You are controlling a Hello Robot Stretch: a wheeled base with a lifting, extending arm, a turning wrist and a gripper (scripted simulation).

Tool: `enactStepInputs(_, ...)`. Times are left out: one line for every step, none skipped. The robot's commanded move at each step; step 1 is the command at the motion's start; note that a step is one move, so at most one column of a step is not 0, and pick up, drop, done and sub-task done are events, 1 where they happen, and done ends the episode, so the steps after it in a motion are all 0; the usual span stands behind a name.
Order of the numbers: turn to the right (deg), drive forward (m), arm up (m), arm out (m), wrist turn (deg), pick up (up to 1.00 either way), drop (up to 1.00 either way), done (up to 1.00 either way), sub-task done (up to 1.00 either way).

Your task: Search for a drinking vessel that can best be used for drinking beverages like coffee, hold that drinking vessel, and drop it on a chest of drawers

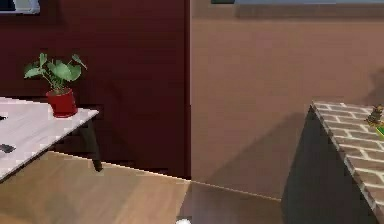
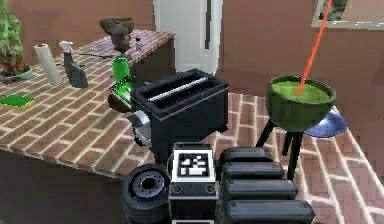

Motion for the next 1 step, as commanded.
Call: enactStepInputs(-45.0, 0.00, 0.00, 0.00, 0.0, 0.00, 0.00, 0.00, 0.00)
